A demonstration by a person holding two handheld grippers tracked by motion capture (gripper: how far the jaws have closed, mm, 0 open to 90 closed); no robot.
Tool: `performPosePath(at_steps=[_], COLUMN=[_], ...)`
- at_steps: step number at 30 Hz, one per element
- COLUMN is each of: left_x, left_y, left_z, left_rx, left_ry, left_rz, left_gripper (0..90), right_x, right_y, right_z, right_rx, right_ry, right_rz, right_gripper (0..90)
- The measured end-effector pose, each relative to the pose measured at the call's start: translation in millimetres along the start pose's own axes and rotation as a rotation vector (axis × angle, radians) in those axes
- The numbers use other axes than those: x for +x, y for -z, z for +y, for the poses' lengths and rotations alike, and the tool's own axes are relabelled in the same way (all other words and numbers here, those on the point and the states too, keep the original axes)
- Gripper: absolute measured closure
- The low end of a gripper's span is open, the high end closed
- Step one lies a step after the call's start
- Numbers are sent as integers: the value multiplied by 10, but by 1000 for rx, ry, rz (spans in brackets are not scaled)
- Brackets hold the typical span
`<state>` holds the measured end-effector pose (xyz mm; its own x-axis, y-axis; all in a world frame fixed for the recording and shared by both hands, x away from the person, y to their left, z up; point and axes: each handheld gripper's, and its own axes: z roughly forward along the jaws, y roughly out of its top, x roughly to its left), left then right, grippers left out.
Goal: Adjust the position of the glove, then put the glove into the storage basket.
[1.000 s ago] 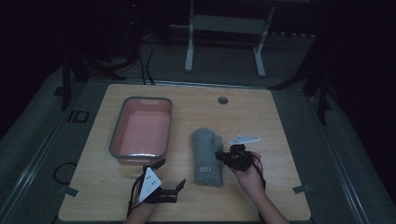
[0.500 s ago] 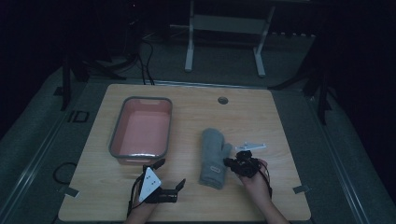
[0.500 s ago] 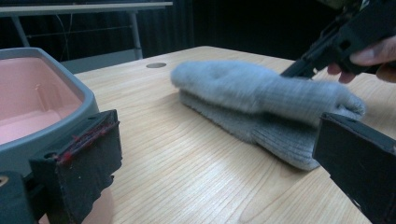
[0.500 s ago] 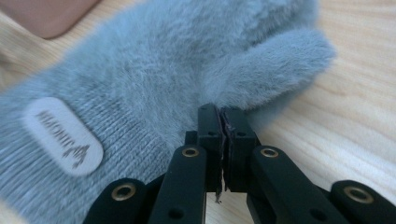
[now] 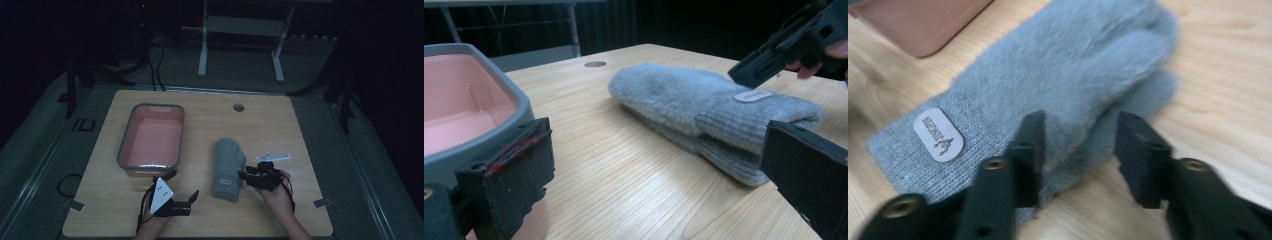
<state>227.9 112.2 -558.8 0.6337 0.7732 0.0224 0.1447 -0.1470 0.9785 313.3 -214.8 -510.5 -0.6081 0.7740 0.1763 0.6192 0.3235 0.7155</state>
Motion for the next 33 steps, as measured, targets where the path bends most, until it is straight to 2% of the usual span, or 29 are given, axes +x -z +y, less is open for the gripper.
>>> performPosePath(at_steps=[3,5,6,7,8,12,15,16,17,19,20,21,23,24,25,27,30,31,32,33], left_x=[-27,-58,-82,-82,-98,-142,-106,-89,-64,-25,-25,12,22,34,34,48,61,81,81,97], left_y=[-26,-69,-139,-139,-188,-373,-526,-575,-617,-707,-707,-789,-828,-904,-904,-1014,-1077,-1131,-1131,-1181], left_z=[113,204,283,283,325,496,580,596,603,607,607,602,598,591,591,574,550,520,520,492], left_rx=[39,73,114,114,134,160,223,249,264,296,296,326,332,358,358,397,420,437,437,459], left_ry=[38,37,45,45,50,42,58,63,73,100,100,129,140,161,161,188,204,231,231,248], left_rz=[-31,-54,-91,-91,-107,-163,-178,-169,-178,-163,-163,-171,-173,-174,-174,-178,-164,-175,-175,-189], left_gripper=[17,27,48,48,48,49,48,48,49,48,49,49,49,49,49,55,62,62,62,63], right_x=[-15,-27,-36,-36,-54,-49,-27,-23,-18,-5,-2,2,2,0,0,-2,-4,-15,-22,-28], right_y=[87,126,138,138,147,156,153,150,146,131,123,113,88,73,58,13,-21,-67,-78,-94], right_z=[35,56,65,65,77,101,127,132,134,134,132,133,137,140,144,154,154,137,127,112], right_rx=[-23,-30,-32,-32,-32,-50,-57,-60,-61,-59,-62,-61,-67,-70,-73,-69,-68,-62,-60,-58], right_ry=[3,16,14,14,6,-3,-5,-8,-13,-18,-25,-34,-46,-50,-60,-69,-77,-92,-101,-111], right_rz=[-15,-30,-33,-33,-32,-39,-46,-48,-44,-46,-42,-43,-41,-47,-48,-52,-53,-55,-50,-46], right_gripper=[491,489,491,491,490,457,434,433,424,410,402,392,383,378,377,371,356,344,335,321])
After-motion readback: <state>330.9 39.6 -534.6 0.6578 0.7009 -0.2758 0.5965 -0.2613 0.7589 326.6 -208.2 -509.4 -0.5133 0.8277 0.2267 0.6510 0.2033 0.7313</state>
